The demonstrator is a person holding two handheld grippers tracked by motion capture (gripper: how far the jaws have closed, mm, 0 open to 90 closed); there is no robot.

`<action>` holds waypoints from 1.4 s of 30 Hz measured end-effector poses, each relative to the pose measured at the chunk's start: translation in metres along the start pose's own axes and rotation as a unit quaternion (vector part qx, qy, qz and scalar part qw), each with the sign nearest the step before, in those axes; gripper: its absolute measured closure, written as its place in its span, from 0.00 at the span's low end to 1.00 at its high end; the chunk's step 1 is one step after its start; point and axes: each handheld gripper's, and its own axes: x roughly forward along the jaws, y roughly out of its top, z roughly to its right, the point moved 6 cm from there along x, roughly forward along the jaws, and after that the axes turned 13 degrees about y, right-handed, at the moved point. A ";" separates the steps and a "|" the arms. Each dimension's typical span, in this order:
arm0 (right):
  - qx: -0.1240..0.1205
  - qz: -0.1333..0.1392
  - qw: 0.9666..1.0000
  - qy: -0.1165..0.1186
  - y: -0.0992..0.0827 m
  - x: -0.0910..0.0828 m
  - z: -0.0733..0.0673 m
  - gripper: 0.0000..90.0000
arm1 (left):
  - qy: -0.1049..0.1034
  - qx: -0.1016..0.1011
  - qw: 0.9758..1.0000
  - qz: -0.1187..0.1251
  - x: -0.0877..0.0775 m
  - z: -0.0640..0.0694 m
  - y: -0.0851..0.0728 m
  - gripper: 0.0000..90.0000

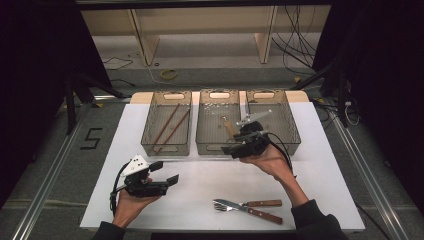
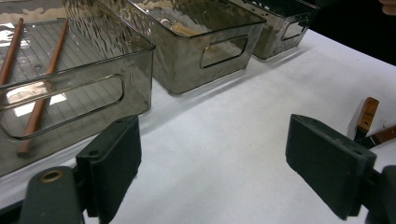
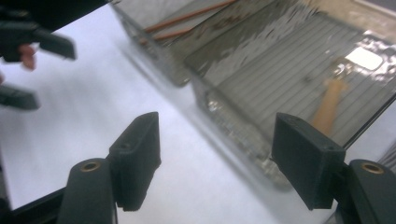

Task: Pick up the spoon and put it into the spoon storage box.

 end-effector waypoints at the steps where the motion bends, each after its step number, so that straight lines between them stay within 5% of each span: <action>1: -0.002 -0.004 1.000 0.001 -0.004 -0.001 -0.003 0.37 | 0.001 0.000 1.000 0.000 0.000 0.000 0.000 0.20; 20: -0.006 -0.041 0.998 0.036 -0.075 -0.021 -0.042 0.35 | 0.001 -0.003 1.000 0.002 0.000 0.000 0.000 0.20; 42: -0.003 -0.088 0.995 0.047 -0.113 -0.022 -0.057 0.35 | 0.001 -0.001 1.000 0.002 0.001 -0.001 0.001 0.20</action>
